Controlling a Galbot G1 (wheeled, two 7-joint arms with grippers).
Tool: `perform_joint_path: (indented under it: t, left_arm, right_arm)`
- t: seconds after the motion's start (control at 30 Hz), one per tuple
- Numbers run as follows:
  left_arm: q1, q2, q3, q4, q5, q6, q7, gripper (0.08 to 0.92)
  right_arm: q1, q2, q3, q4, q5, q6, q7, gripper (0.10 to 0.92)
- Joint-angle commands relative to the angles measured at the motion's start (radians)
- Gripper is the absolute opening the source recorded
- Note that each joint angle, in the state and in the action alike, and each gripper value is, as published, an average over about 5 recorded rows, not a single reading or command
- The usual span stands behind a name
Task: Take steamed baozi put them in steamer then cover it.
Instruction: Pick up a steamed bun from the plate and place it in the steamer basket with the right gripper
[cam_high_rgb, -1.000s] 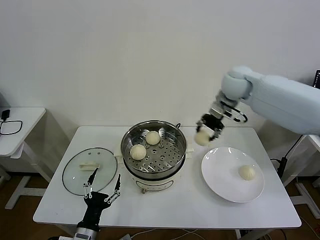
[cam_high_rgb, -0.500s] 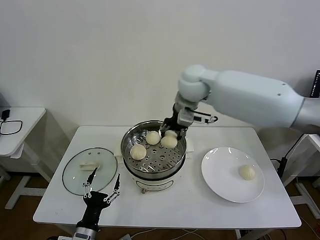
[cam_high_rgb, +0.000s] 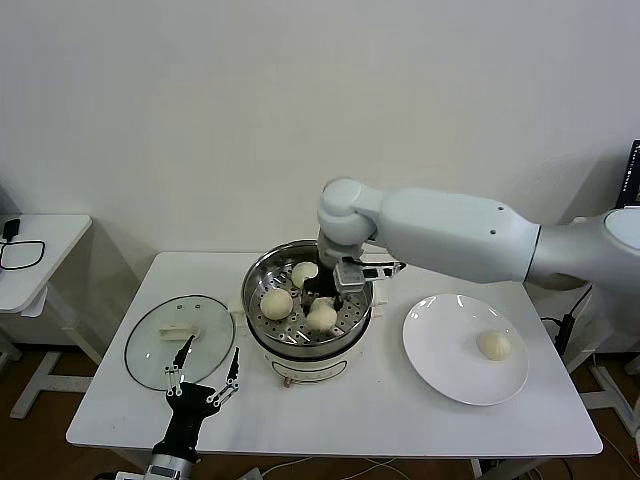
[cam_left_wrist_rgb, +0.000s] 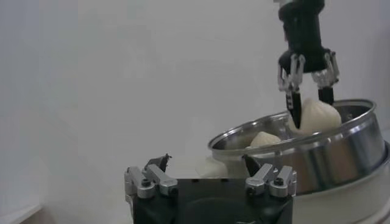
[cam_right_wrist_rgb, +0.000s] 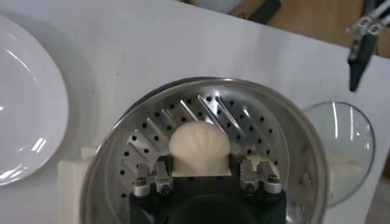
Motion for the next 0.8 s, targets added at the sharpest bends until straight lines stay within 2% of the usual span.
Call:
perform_joint_path:
  t: [0.03,0.3,0.57,0.8]
  left_arm:
    - [-0.001,-0.001,0.001,-0.001,-0.001,0.001,0.0,0.823]
    - [-0.004,0.0,-0.004,0.002,-0.009,0.001,-0.001,0.823]
    - [-0.006,0.002,-0.005,0.006,-0.012,0.001,0.0,0.823]
    - [-0.005,0.002,-0.004,0.002,-0.011,0.003,0.0,0.823]
  right_arm:
    - [-0.055,0.026,0.005,-0.006,-0.069,0.044,0.012,0.634]
    - [-0.069,0.04,0.011,-0.021,-0.093,0.042,0.02,0.669]
    - [-0.065,0.035,0.025,-0.018,-0.095,0.034,0.026,0.813]
    - [-0.03,-0.04,0.119,-0.006,-0.033,0.006,0.002,0.822]
